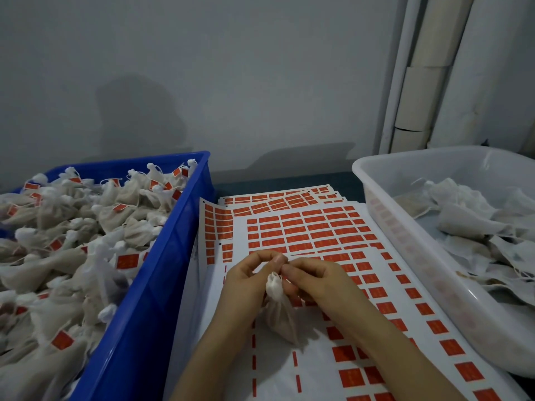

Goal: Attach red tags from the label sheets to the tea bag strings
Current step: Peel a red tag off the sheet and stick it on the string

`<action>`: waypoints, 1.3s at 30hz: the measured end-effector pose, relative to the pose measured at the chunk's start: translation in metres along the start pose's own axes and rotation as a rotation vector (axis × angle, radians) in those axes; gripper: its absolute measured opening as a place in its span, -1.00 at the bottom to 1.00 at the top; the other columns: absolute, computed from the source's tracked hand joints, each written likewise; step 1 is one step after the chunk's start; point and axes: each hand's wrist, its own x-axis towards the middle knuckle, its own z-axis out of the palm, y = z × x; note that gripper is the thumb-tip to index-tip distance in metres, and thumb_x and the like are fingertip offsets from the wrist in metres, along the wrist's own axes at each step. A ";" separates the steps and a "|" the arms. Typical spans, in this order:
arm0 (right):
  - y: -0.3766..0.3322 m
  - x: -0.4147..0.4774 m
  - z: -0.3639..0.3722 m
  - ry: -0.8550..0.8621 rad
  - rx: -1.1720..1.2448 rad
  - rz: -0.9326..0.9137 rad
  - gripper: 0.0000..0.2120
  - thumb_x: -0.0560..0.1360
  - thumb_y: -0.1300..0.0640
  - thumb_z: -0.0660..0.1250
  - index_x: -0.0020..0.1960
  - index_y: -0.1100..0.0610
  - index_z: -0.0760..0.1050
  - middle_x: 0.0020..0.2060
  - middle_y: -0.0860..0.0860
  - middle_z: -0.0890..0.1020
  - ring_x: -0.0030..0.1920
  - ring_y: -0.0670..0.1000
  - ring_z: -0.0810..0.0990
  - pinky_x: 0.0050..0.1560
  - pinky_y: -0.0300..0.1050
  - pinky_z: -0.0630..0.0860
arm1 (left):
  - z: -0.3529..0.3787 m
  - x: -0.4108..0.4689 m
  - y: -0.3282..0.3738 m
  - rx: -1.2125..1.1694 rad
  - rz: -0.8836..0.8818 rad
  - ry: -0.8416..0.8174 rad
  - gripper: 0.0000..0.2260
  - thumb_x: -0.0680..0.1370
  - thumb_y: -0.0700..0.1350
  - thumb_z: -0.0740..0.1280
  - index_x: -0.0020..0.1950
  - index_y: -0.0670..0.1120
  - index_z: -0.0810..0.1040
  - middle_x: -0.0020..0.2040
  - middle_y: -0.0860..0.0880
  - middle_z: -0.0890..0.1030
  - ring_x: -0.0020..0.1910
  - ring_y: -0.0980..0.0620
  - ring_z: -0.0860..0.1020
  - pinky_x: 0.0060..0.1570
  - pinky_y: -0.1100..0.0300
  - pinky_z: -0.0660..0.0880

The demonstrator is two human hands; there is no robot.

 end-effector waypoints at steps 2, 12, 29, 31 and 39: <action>-0.002 -0.001 -0.004 -0.024 0.011 0.025 -0.84 0.47 -0.07 0.30 -0.24 -0.13 0.60 -0.30 -0.19 0.64 -0.23 -0.22 0.60 -0.34 -0.48 0.44 | 0.000 0.000 0.000 0.009 0.004 -0.020 -0.92 0.50 -0.04 0.35 -0.10 0.03 0.64 0.01 0.04 0.66 0.05 -0.03 0.60 0.08 -0.04 0.57; -0.003 0.001 -0.001 0.118 -0.056 0.114 -0.82 0.53 0.00 0.24 -0.21 -0.04 0.54 -0.37 -0.17 0.59 -0.30 -0.16 0.58 -0.34 -0.45 0.41 | 0.006 0.001 -0.003 0.096 0.053 -0.114 -0.94 0.51 0.11 0.26 -0.08 0.18 0.49 -0.06 0.25 0.55 -0.12 0.17 0.56 -0.16 0.37 0.51; -0.013 0.007 -0.014 0.220 1.009 0.261 -0.80 0.58 0.25 0.13 -0.15 0.27 0.46 -0.46 0.08 0.45 -0.60 -0.10 0.31 -0.56 -0.35 0.29 | 0.006 -0.004 -0.010 0.305 0.472 0.124 -0.87 0.44 -0.13 0.45 -0.23 0.08 0.57 -0.23 0.23 0.63 -0.18 0.20 0.60 -0.33 0.45 0.49; -0.012 0.008 -0.017 0.227 1.001 0.230 -0.82 0.58 0.25 0.14 -0.14 0.26 0.47 -0.44 0.08 0.46 -0.59 -0.10 0.31 -0.55 -0.35 0.29 | 0.006 -0.005 -0.010 0.315 0.484 0.097 -0.87 0.44 -0.14 0.45 -0.23 0.08 0.56 -0.23 0.23 0.63 -0.17 0.20 0.60 -0.32 0.47 0.48; -0.013 0.005 -0.018 0.235 0.911 0.154 -0.83 0.58 0.23 0.15 -0.14 0.23 0.45 -0.45 0.07 0.47 -0.57 -0.10 0.33 -0.51 -0.34 0.31 | 0.003 -0.008 -0.008 0.312 0.436 0.043 -0.86 0.44 -0.15 0.45 -0.20 0.05 0.54 -0.21 0.24 0.62 -0.16 0.21 0.60 -0.30 0.46 0.49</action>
